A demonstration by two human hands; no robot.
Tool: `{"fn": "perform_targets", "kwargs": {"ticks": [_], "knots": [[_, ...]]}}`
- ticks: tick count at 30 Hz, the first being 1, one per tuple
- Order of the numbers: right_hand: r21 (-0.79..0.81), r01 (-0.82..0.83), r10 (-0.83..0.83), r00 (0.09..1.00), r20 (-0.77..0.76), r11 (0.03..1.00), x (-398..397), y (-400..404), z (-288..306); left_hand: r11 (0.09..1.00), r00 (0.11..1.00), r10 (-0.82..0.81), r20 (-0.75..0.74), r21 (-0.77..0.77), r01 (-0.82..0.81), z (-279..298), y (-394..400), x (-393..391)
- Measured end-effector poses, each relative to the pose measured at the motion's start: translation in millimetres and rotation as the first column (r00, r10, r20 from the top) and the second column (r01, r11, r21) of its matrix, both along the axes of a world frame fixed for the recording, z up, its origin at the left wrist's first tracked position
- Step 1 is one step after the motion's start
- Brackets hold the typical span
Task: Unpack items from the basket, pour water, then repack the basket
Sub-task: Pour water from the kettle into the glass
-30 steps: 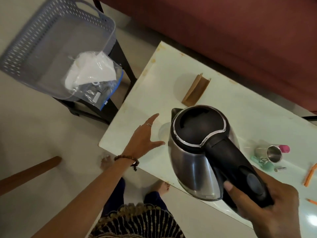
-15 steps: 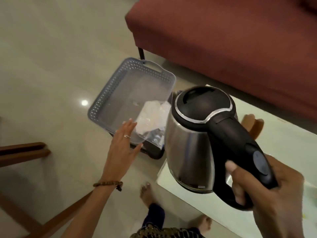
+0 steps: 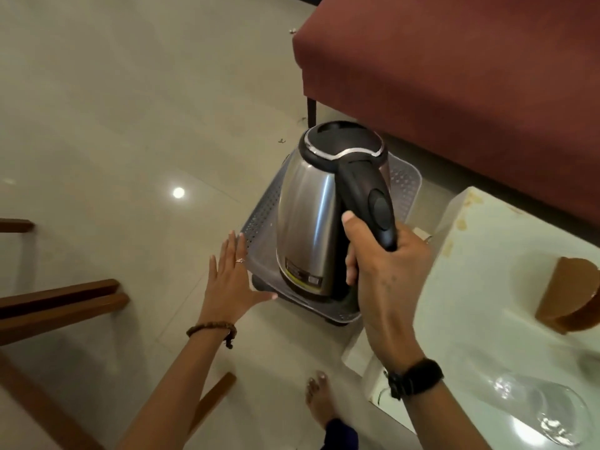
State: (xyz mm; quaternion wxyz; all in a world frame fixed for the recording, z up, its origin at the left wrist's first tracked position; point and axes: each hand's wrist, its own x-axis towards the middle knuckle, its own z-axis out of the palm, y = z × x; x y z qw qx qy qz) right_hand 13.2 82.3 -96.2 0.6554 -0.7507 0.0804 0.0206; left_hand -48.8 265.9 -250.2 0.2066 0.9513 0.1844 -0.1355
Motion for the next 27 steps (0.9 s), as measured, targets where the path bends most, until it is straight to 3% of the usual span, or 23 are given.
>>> {"fn": "perform_targets", "kwargs": {"ticks": [9, 16, 19, 23, 27], "knots": [[-0.001, 0.117, -0.117, 0.993, -0.011, 0.993, 21, 61, -54, 0.997, 0.997, 0.061, -0.038, -0.037, -0.063, -11, -8, 9], [0.005, 0.199, -0.198, 0.975, 0.103, 0.98, 20, 93, -80, 0.993, 0.992, 0.107, -0.067, 0.064, -0.103, -17, -19, 12], [0.059, 0.206, -0.211, 0.972, 0.102, 0.977, 14, 109, -85, 0.989, 0.995, 0.103, -0.003, 0.103, -0.102, -26, -21, 7], [0.168, 0.166, -0.173, 0.985, 0.025, 0.972, 1, 123, -92, 0.94, 0.984, 0.144, 0.107, 0.295, -0.169, -39, -28, 4], [0.224, 0.038, -0.036, 0.999, -0.011, 0.974, -15, 116, -100, 0.943, 0.99, 0.118, 0.072, 0.304, -0.134, -41, -26, 4]]}}
